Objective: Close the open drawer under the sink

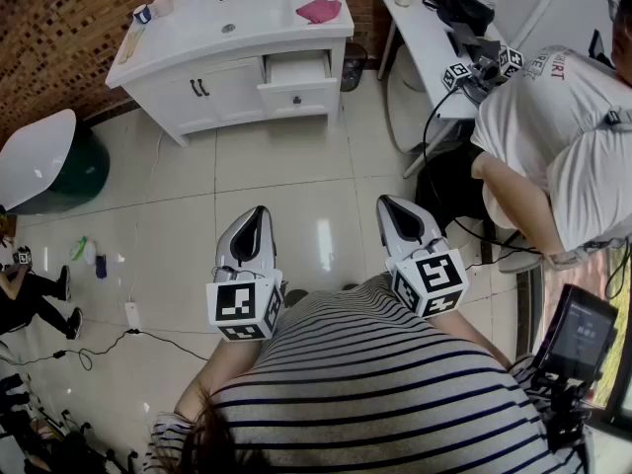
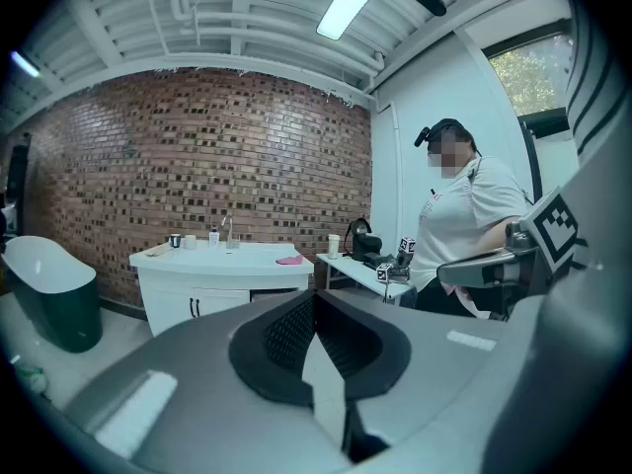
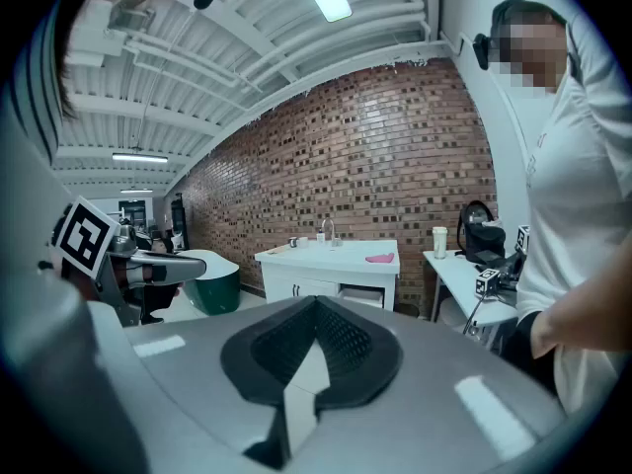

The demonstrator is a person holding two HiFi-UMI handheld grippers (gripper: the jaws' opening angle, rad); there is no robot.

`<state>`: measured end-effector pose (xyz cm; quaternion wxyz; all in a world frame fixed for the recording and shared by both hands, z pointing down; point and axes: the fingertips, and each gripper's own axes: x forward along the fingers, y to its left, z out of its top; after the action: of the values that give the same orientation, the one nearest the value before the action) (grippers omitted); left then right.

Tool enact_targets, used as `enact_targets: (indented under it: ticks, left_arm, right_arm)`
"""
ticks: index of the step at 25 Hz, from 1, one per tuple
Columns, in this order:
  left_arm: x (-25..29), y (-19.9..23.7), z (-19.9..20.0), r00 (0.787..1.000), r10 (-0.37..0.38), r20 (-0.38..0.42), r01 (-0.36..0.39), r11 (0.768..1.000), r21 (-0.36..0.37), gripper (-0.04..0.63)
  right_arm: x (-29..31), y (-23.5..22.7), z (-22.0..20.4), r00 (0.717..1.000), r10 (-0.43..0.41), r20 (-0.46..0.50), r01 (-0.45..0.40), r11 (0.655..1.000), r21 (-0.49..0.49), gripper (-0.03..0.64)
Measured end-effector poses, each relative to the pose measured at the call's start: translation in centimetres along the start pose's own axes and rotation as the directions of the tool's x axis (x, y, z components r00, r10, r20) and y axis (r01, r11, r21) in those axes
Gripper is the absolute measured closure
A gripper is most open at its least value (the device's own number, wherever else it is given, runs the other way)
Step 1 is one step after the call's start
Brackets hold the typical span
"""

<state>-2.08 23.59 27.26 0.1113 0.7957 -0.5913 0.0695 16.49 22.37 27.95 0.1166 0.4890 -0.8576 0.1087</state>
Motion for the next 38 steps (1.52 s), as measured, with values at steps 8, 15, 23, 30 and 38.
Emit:
enact_targets:
  ticks: [8,15,23,30,38]
  left_arm:
    - [1.9,-0.3,-0.6,0.995,0.096,0.000,-0.096,0.994,-0.053,0.583]
    - [7.7,2.5,-2.1,0.990,0.129,-0.052,-0.132,0.990,-0.048,0.583]
    - [22.2,11.6,-2.0,0.992,0.034,-0.122,-0.043,0.996,-0.073,0.583]
    - [34.6,19.0,2.2,0.978,-0.124,-0.170,0.120,0.992,-0.034,0.583]
    - [44.9,23.1,1.4,0.962,-0.169,-0.212,0.165,0.986,-0.037,0.583]
  right_arm:
    - [0.0,-3.9,-0.8,0.999,0.030,-0.032,-0.030,0.999,-0.012,0.617]
    - [5.7,-8.0,-1.0,0.998,0.041,-0.044,-0.041,0.999,0.003,0.617]
    - [20.9,-11.8,2.2,0.998,-0.025,-0.052,0.025,1.000,-0.005,0.617]
    - [34.5,-14.4,6.2,0.993,-0.081,-0.083,0.086,0.994,0.061,0.617]
    - [45.2,-16.0,3.4,0.984,0.026,-0.175,-0.011,0.996,0.086,0.617]
